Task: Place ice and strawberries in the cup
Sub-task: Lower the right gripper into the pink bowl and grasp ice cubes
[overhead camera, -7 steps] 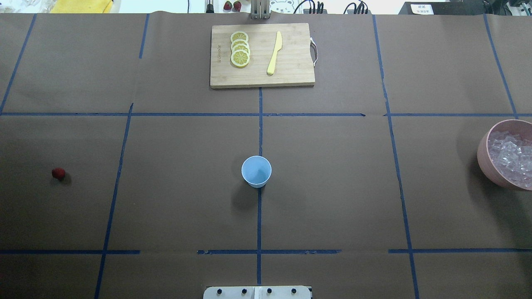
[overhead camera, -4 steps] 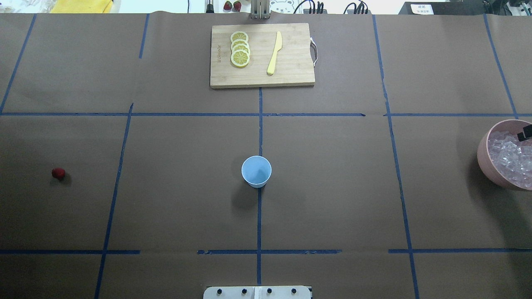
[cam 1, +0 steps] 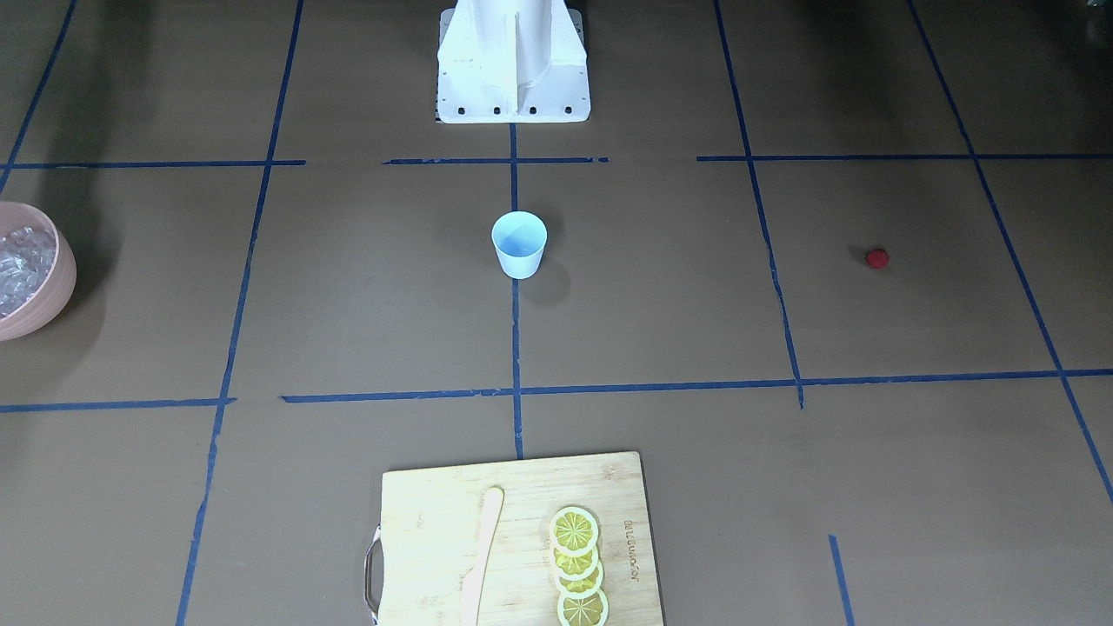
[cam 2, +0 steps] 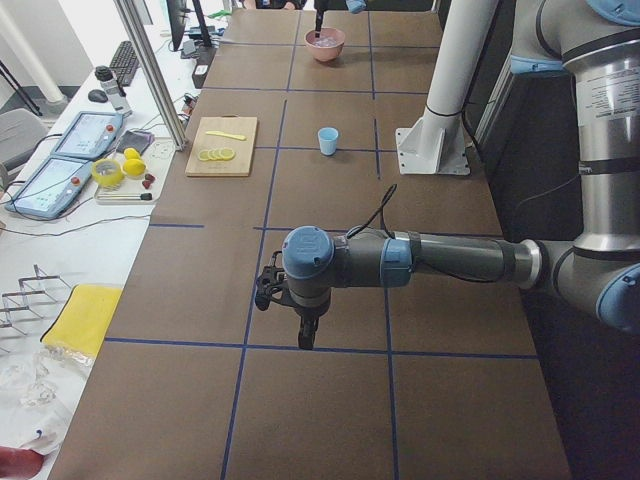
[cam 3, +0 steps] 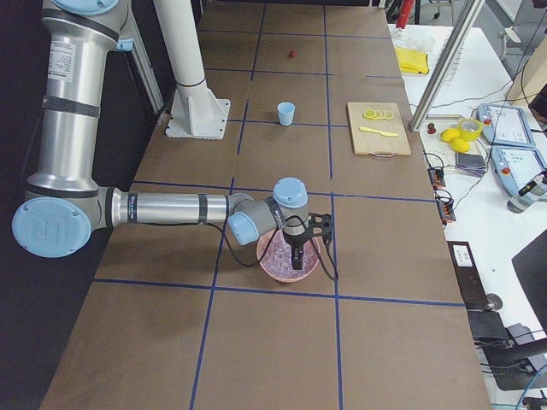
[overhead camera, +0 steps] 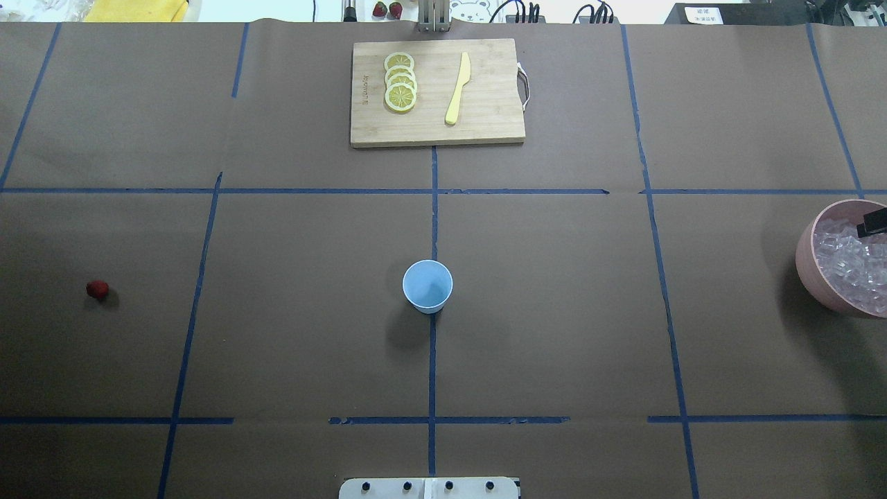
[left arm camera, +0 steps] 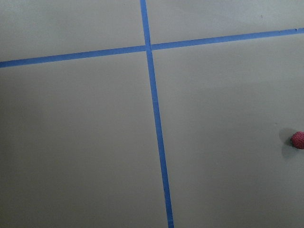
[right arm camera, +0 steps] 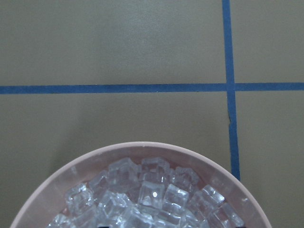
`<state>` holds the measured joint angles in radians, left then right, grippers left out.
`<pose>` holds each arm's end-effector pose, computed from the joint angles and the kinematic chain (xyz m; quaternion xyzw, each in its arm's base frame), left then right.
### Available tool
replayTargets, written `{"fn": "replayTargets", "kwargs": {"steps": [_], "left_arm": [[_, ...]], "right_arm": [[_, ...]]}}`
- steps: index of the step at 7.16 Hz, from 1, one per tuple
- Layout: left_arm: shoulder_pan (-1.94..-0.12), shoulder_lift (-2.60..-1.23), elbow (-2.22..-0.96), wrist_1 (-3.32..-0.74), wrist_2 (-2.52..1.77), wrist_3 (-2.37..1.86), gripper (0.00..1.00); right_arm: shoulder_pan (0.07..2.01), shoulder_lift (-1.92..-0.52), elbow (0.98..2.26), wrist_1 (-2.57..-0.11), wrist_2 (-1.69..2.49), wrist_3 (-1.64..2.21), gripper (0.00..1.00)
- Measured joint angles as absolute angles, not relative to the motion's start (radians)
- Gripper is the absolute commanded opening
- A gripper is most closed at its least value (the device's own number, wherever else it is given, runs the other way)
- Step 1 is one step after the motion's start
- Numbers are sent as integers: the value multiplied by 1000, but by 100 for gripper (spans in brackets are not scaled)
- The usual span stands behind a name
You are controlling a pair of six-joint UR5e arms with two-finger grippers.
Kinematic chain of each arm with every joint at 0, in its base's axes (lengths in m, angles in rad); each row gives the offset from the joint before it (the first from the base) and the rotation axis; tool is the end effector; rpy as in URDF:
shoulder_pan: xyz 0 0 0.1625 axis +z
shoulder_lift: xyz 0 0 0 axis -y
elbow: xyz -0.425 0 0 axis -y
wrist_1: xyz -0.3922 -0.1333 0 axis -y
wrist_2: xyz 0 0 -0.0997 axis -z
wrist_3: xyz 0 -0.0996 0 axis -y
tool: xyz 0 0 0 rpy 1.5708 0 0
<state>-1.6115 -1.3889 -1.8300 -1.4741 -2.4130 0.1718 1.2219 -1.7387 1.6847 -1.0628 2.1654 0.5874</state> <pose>-0.0757 -0.4098 0.6184 0.0346 0.4074 0.0558 0.9109 -0.0798 -0.4460 0.6331 0.0632 -0.3518 0.0454 0.9328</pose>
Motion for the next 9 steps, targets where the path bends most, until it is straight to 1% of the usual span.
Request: {"fn": "replayTargets", "kwargs": {"steps": [2, 3, 4, 5, 7, 8, 9], "left_arm": [[-1611, -1388, -1830, -1474, -2413, 172, 100], [-1612, -1388, -1830, -1474, -2413, 172, 100], [-1612, -1388, -1830, -1474, -2413, 172, 100], [-1612, -1387, -1830, -1474, -2413, 172, 100], [-1611, -1387, -1830, -1474, -2413, 172, 100], [-1611, -1387, -1830, -1474, -2413, 172, 100], [-1611, -1387, -1830, -1474, -2413, 172, 100]], "right_arm": [[1207, -1739, 1675, -1061, 2158, 590, 91], [1196, -1740, 1673, -1060, 2159, 590, 88], [1189, -1741, 1673, -1060, 2160, 588, 81], [1186, -1742, 1672, -1060, 2161, 588, 78], [1180, -1746, 1672, -1061, 2160, 588, 77], [1177, -1747, 1672, -1061, 2160, 588, 69], [1175, -1747, 1672, -1061, 2161, 588, 43]]}}
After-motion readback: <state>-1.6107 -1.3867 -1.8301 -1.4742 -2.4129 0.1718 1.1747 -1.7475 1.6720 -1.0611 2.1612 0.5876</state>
